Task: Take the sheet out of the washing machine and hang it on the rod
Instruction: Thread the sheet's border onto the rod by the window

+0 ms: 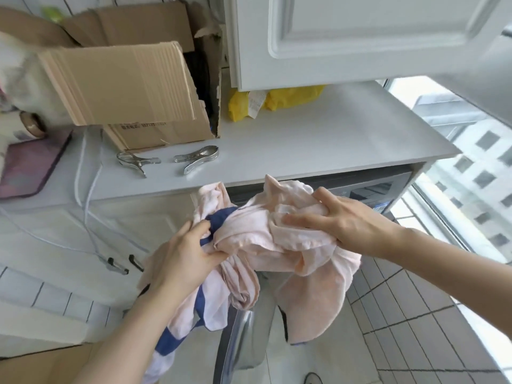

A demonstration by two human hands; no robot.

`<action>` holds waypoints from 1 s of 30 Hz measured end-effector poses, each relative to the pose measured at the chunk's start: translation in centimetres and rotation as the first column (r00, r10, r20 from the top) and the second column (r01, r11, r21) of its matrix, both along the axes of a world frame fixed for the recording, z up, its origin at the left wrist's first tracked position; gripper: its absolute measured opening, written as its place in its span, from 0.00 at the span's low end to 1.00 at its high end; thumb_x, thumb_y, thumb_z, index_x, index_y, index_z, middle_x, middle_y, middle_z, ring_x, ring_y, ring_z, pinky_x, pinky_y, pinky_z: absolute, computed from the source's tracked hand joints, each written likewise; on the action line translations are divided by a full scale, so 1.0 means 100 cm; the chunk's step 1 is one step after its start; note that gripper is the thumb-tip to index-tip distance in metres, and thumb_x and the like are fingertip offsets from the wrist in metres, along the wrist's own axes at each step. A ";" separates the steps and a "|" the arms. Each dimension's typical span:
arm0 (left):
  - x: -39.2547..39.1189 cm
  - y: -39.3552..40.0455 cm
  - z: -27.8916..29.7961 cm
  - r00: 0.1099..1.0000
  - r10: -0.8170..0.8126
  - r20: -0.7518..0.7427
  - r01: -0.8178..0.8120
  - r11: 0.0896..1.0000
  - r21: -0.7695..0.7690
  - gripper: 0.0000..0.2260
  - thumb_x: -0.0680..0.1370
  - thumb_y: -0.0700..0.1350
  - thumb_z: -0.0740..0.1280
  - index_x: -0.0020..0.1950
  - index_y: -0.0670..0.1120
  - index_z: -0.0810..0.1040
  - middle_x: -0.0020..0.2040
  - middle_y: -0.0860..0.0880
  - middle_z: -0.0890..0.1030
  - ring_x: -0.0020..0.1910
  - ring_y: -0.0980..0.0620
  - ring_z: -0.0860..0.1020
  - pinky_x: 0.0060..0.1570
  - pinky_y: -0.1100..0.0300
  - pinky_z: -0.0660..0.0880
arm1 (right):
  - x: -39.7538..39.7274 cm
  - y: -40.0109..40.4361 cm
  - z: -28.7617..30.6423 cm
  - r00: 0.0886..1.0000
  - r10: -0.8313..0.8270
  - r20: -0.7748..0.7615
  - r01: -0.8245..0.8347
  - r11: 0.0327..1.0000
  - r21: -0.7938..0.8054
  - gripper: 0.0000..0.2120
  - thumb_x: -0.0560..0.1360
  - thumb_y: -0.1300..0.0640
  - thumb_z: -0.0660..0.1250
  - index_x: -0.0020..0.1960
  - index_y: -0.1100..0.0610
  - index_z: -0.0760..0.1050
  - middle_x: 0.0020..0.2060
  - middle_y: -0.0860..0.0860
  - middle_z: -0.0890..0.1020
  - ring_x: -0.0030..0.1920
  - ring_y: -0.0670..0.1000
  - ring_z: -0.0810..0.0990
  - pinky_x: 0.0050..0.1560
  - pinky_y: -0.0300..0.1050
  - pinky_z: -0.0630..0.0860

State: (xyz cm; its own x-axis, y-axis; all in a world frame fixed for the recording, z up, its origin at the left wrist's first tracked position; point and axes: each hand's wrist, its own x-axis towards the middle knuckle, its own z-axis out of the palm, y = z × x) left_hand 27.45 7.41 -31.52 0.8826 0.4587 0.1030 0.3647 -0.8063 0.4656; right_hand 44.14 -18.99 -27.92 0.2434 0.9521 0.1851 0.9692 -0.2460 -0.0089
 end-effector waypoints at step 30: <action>0.100 -0.136 0.198 0.744 -0.342 0.574 0.525 0.830 -0.186 0.25 0.64 0.70 0.69 0.59 0.64 0.77 0.45 0.63 0.83 0.47 0.61 0.81 0.48 0.53 0.79 | -0.016 -0.121 0.284 0.684 0.042 0.728 0.422 0.791 -0.442 0.20 0.80 0.58 0.53 0.70 0.43 0.60 0.50 0.53 0.70 0.44 0.53 0.75 0.44 0.51 0.78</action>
